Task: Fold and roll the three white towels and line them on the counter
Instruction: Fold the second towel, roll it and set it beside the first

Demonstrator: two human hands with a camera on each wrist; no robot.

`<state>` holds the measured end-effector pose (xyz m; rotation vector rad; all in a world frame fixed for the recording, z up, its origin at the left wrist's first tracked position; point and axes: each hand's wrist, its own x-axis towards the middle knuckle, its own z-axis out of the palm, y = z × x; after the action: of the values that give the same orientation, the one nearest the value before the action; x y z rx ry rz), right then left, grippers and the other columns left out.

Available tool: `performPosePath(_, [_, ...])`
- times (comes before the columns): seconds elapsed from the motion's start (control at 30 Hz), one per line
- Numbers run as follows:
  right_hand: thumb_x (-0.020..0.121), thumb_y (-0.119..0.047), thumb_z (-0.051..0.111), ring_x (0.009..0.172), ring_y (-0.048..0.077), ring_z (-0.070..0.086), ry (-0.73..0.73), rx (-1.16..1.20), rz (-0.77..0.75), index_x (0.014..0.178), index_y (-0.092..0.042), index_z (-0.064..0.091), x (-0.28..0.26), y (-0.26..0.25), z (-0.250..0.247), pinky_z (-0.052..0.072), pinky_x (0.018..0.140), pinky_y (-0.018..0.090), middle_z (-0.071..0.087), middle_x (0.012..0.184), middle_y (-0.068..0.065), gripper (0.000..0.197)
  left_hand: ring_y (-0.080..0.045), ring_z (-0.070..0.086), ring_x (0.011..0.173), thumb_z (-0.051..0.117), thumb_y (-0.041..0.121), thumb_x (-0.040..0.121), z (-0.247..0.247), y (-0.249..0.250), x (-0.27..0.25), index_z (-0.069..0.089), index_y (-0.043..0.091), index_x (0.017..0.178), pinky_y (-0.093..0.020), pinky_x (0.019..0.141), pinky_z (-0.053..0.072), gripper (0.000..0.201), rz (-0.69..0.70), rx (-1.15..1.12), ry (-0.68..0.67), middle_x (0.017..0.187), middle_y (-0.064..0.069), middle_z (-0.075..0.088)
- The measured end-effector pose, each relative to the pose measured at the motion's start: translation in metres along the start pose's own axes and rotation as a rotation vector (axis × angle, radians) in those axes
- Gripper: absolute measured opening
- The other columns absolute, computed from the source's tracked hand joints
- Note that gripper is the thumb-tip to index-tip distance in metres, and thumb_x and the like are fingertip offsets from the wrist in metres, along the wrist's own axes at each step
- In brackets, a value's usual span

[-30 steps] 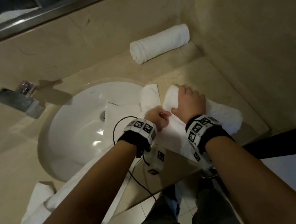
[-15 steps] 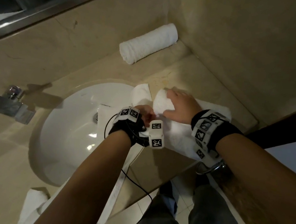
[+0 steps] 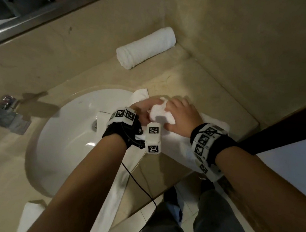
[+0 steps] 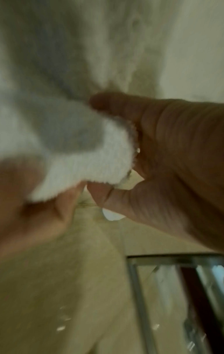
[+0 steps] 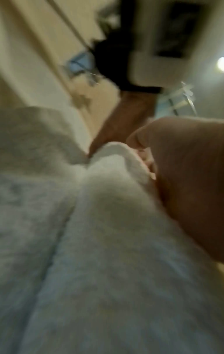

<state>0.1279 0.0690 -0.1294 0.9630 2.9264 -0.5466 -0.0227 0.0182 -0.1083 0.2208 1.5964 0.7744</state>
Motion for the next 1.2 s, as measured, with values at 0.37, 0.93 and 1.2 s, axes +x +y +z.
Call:
performPosePath(0.37, [0.087, -0.028, 0.064, 0.115, 0.025, 0.051, -0.339, 0.639, 0.478, 0.139, -0.012, 0.034, -0.059, 0.060, -0.033, 0.043, 0.090, 0.031, 0.049, 0.133, 0.010, 0.062, -0.021, 0.046, 0.070, 0.067, 0.022, 0.081, 0.016, 0.013, 0.007, 0.050, 0.008, 0.109, -0.042, 0.089, 0.053, 0.035, -0.048, 0.208, 0.173, 0.086, -0.005, 0.044])
performPosePath(0.93, [0.070, -0.035, 0.071, 0.116, 0.029, 0.042, -0.237, -0.133, 0.306, 0.138, -0.021, 0.024, -0.057, 0.038, -0.026, 0.042, 0.081, 0.036, 0.041, 0.128, 0.010, 0.084, -0.028, 0.058, 0.099, 0.066, -0.006, 0.068, -0.016, 0.000, 0.012, 0.064, 0.005, 0.088, -0.042, 0.100, 0.046, 0.024, 0.022, 0.384, 0.134, 0.100, -0.014, 0.058])
performPosePath(1.2, [0.040, -0.028, 0.087, 0.084, 0.031, 0.056, -0.085, -0.479, 0.210, 0.126, -0.016, 0.035, -0.053, 0.034, -0.019, 0.045, 0.059, 0.034, 0.056, 0.100, 0.016, 0.102, -0.015, 0.062, 0.068, 0.056, -0.019, 0.074, -0.017, -0.025, -0.008, 0.055, 0.011, 0.122, -0.025, 0.061, 0.052, 0.057, 0.253, 0.360, 0.060, 0.077, -0.001, 0.064])
